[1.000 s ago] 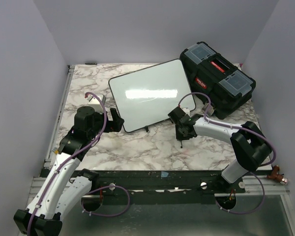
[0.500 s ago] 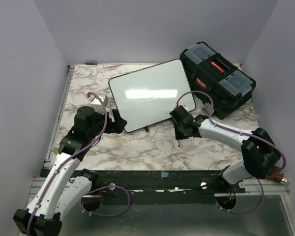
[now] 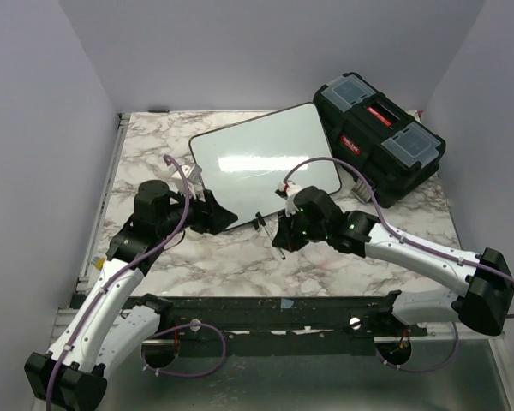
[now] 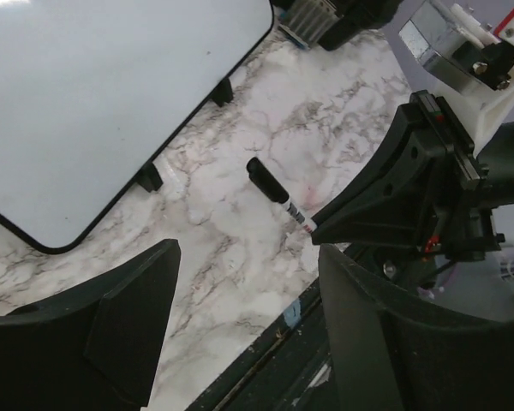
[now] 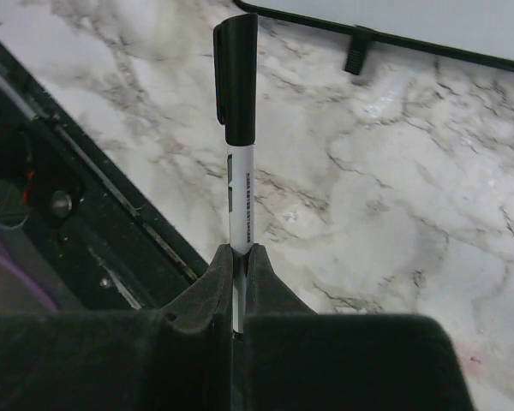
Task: Write a sentence on the whiteboard
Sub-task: Open the whiteboard marker at the center of the board.
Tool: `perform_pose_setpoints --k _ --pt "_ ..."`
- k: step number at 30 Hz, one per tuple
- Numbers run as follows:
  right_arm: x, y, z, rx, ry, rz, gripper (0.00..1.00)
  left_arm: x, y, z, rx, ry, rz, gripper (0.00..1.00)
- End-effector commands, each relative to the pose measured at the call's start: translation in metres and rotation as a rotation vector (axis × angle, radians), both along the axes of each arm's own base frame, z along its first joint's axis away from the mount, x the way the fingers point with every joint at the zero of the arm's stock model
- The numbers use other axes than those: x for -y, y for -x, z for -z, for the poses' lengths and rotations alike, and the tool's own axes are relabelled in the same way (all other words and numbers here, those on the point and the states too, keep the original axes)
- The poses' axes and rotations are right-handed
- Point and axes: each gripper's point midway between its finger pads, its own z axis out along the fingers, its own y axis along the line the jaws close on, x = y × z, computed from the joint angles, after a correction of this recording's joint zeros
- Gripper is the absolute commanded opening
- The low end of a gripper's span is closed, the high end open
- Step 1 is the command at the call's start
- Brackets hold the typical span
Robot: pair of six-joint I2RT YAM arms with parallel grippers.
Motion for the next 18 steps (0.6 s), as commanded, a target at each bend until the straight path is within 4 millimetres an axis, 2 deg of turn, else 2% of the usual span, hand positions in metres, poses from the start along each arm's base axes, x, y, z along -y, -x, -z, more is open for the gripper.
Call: perform_pose_setpoints --k 1,7,13,15,18 --pt "-0.038 0.016 -0.044 0.100 -0.120 -0.172 0.01 0.024 0.012 -0.024 -0.021 0.117 0.126 0.68" --pt "-0.059 0.031 -0.074 0.168 -0.198 -0.249 0.01 0.028 0.012 -0.026 -0.052 0.131 0.138 0.74" --pt "-0.068 0.039 -0.082 0.192 -0.222 -0.289 0.01 0.035 0.019 -0.028 -0.087 0.163 0.194 0.75" --pt "-0.068 0.040 -0.083 0.200 -0.226 -0.299 0.01 0.036 0.022 -0.026 -0.094 0.171 0.209 0.73" --pt "-0.069 0.042 -0.087 0.215 -0.237 -0.310 0.01 0.037 0.024 -0.021 -0.108 0.172 0.219 0.61"
